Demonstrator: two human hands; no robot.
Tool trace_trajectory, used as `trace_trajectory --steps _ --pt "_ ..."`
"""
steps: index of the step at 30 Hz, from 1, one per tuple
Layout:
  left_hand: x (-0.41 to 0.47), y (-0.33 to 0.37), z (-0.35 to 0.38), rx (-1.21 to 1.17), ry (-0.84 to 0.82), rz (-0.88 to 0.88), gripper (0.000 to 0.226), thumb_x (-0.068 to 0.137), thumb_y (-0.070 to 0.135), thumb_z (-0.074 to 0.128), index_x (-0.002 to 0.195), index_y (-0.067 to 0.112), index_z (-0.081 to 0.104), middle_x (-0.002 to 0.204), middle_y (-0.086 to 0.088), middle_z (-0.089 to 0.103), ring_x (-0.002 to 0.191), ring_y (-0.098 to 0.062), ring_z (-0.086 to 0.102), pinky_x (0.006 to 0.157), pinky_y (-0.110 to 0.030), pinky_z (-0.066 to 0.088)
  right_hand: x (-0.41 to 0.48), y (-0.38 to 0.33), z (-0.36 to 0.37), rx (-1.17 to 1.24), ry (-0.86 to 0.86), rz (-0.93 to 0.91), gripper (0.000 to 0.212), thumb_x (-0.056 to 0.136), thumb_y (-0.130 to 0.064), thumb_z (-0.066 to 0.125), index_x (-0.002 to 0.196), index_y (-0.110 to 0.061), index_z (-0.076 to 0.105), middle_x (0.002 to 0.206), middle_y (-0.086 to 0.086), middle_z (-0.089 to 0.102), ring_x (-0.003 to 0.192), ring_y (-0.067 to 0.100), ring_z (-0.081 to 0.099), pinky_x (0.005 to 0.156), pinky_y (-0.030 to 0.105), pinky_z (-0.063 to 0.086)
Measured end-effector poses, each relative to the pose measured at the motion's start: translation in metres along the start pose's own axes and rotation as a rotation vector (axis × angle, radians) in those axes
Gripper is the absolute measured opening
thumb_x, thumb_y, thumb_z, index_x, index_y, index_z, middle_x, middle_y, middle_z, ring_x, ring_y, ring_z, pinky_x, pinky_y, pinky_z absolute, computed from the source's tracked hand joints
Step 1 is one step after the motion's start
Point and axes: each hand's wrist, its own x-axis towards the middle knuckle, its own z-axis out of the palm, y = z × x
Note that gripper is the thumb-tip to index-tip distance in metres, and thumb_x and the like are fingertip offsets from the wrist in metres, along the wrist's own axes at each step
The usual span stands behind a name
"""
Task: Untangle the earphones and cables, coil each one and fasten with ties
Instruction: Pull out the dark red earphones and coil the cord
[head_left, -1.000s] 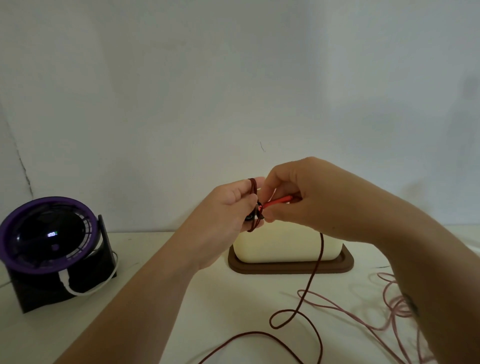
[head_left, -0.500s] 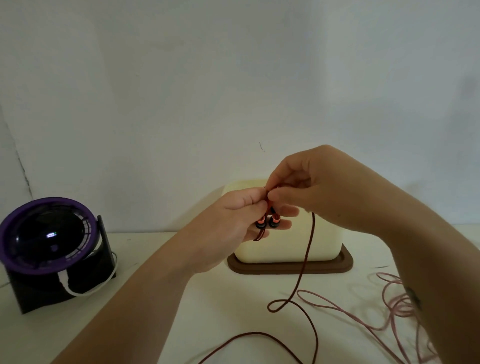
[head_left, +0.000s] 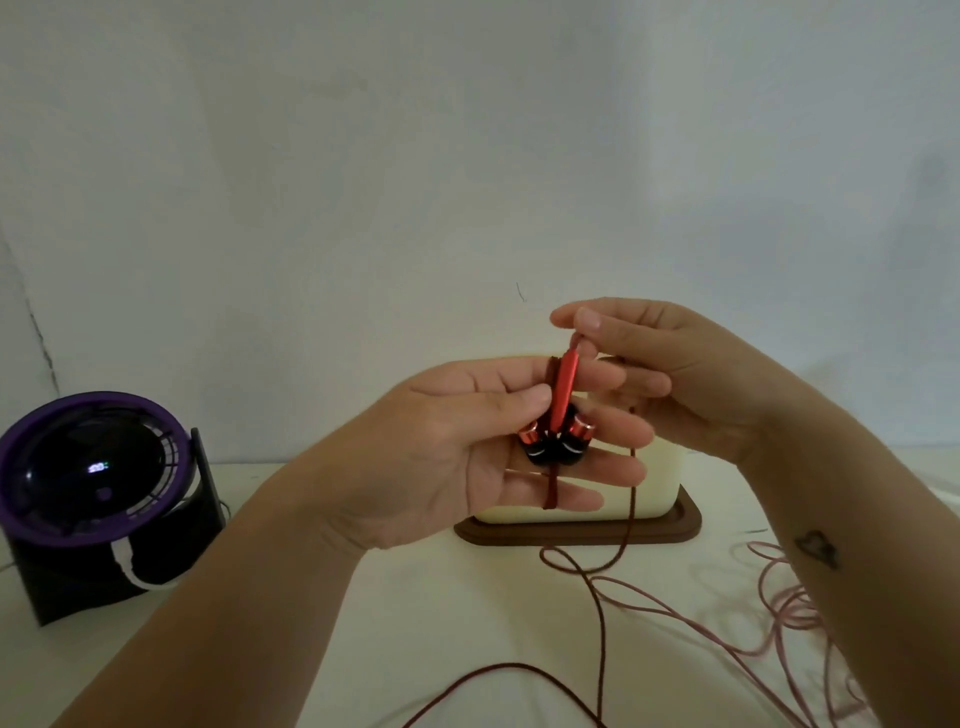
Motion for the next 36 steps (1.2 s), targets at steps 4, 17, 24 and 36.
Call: trace_trajectory --steps 4,17,24,36 --pt "0.004 0.007 0.003 -0.219 0.044 0.162 0.037 0.088 0.015 0.043 0.116 0.002 0.064 0.110 -0.013 0.069 0.098 -0.026 0.068 0.084 -0.043 0.055 0.006 0.019 0.008 -0.074 -0.036 0.011 0.028 0.076 -0.021 0.073 0.092 0.002 0.067 0.080 0.014 0.049 0.067 0.035 0.031 0.073 0.040 0.032" --pt "0.007 -0.003 -0.022 0.090 0.582 0.181 0.031 0.101 0.009 0.030 0.116 0.012 0.057 0.104 -0.003 0.073 0.094 -0.016 0.069 0.080 -0.037 0.057 -0.004 -0.009 0.032 -0.760 -0.007 -0.082 0.026 0.090 -0.039 0.055 0.080 -0.022 0.073 0.049 -0.014 0.044 0.045 0.006 0.032 0.047 0.019 0.031" --pt "0.006 -0.007 -0.014 0.407 0.481 0.012 0.034 0.101 0.009 0.030 0.110 0.019 0.060 0.103 0.001 0.073 0.101 -0.017 0.067 0.098 -0.043 0.045 -0.006 -0.017 0.019 -0.643 0.127 -0.107 0.031 0.085 -0.046 0.056 0.075 -0.020 0.070 0.055 -0.004 0.044 0.054 0.018 0.034 0.060 0.036 0.033" --pt "0.003 0.007 0.001 0.032 0.221 0.126 0.032 0.091 0.016 0.041 0.107 0.011 0.069 0.105 -0.009 0.072 0.099 -0.023 0.068 0.082 -0.040 0.057 0.008 0.015 0.013 -0.412 0.148 -0.133 0.034 0.090 -0.033 0.058 0.087 0.001 0.063 0.066 0.013 0.047 0.060 0.024 0.032 0.056 0.035 0.029"
